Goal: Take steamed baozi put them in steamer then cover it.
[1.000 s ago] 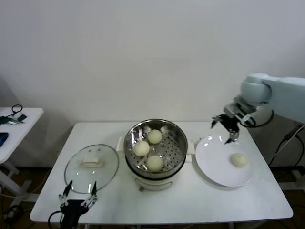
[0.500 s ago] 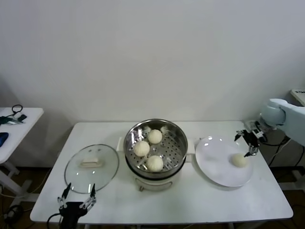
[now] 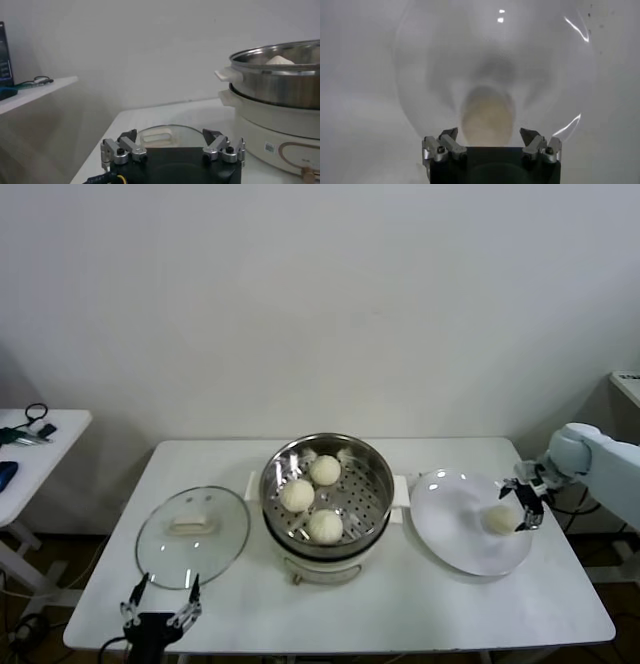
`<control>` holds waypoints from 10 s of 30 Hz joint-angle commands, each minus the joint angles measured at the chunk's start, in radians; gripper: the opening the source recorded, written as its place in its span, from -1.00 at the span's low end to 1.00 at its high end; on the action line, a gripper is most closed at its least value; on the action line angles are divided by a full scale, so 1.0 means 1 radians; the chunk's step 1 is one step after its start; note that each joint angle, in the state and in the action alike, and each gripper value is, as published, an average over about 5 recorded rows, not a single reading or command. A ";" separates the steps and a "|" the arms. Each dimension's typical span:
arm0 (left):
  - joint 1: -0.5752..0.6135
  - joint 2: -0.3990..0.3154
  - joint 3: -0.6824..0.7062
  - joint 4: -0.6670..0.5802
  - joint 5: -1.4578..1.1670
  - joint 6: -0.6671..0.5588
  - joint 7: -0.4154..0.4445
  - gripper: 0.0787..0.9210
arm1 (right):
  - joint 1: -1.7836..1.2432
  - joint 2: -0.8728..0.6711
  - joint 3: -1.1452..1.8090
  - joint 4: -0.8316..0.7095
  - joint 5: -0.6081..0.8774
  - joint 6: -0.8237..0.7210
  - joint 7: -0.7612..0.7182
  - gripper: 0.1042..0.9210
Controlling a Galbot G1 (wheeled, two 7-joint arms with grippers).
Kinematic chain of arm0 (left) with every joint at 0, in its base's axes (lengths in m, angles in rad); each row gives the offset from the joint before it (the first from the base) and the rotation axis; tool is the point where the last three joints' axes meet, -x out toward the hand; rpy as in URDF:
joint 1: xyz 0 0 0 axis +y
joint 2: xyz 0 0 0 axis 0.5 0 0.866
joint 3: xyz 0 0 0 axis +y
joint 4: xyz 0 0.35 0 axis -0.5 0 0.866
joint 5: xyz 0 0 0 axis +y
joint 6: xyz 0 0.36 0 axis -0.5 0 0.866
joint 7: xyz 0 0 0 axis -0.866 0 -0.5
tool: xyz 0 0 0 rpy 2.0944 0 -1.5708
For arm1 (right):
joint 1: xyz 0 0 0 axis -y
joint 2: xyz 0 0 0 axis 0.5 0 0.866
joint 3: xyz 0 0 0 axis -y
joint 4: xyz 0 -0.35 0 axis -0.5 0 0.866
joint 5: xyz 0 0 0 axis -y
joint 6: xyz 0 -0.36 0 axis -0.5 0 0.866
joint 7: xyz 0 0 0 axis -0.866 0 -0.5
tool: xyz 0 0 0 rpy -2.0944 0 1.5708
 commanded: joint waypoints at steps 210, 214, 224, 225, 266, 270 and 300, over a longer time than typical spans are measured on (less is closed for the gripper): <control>-0.657 0.159 0.124 0.784 1.451 0.112 -0.273 -0.20 | -1.711 0.615 1.784 0.629 0.350 0.364 0.835 0.76; -0.657 0.160 0.126 0.776 1.444 0.115 -0.264 -0.47 | -1.713 0.616 1.786 0.631 0.349 0.366 0.835 0.76; -0.645 0.165 0.128 0.736 1.399 0.122 -0.251 -0.86 | -1.715 0.617 1.807 0.667 0.313 0.326 0.874 0.76; -0.642 0.166 0.127 0.719 1.388 0.122 -0.248 -0.86 | -1.716 0.617 1.811 0.672 0.304 0.316 0.883 0.76; -0.812 0.269 0.666 -0.019 1.434 0.746 0.336 -0.86 | -1.667 0.561 1.787 0.674 0.212 0.184 0.932 0.76; -0.863 0.161 0.753 0.036 1.544 0.753 0.373 -0.86 | -1.652 0.551 1.784 0.661 0.232 0.191 0.930 0.76; -0.831 -0.130 0.807 0.341 1.742 0.706 0.298 -0.86 | -1.660 0.566 1.788 0.651 0.264 0.242 0.940 0.76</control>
